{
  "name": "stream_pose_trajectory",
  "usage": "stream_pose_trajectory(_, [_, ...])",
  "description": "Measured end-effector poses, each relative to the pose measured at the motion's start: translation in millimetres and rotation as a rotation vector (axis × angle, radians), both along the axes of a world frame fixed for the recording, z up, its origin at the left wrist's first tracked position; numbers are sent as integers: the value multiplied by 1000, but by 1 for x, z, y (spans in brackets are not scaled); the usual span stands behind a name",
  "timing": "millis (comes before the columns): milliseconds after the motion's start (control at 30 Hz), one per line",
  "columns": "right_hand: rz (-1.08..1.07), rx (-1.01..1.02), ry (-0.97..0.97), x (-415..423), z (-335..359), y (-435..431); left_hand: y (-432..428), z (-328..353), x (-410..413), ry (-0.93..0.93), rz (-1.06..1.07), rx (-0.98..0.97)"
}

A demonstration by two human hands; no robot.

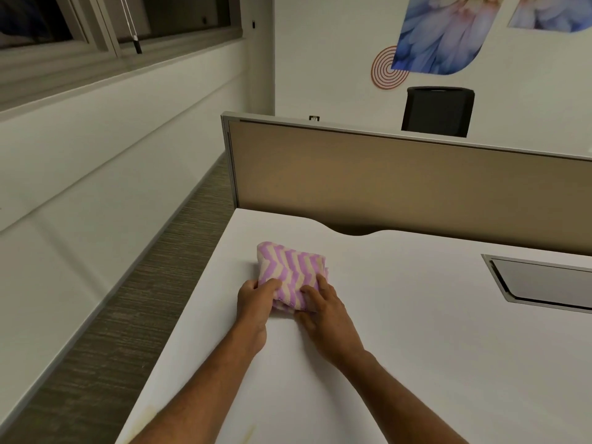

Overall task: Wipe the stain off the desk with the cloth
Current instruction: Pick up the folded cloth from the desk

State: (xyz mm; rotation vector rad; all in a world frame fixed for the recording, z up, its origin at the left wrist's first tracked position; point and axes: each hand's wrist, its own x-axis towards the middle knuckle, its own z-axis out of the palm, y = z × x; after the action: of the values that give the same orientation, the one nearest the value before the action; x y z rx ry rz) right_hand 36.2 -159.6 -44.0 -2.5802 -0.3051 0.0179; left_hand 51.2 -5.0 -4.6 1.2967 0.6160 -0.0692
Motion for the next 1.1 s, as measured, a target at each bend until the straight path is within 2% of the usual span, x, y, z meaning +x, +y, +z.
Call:
stream_pose_trajectory(133, [-5,158,73,-19,10,5,5,2,-19,-28,51,-272])
stream_pose_trajectory(267, [-124,551,101,-36,23,11,10,4,-45,-55,48,-447])
stream_pose_trajectory(600, [-408,1223,316,-80,60,9,5,23,-99,-160,-39,-583])
stream_pose_trajectory(700, [-425,1215,269,-95,58,6,4,20,-116,-135,-42,-506])
stream_pose_trajectory(767, [-423,1184,295,-172,82,-4,-3,47,-194,-114,-51,-469])
stream_pose_trajectory(833, [-389,1150,217,-189,72,-6,1,37,-208,-111,-59,-410])
stream_pose_trajectory(967, [-348,991,99,-201,75,-10,8,40,-216,-74,-135,-194])
stream_pose_trajectory(1100, [-298,888,41,-254,77,-26,0,48,-271,-28,-225,53])
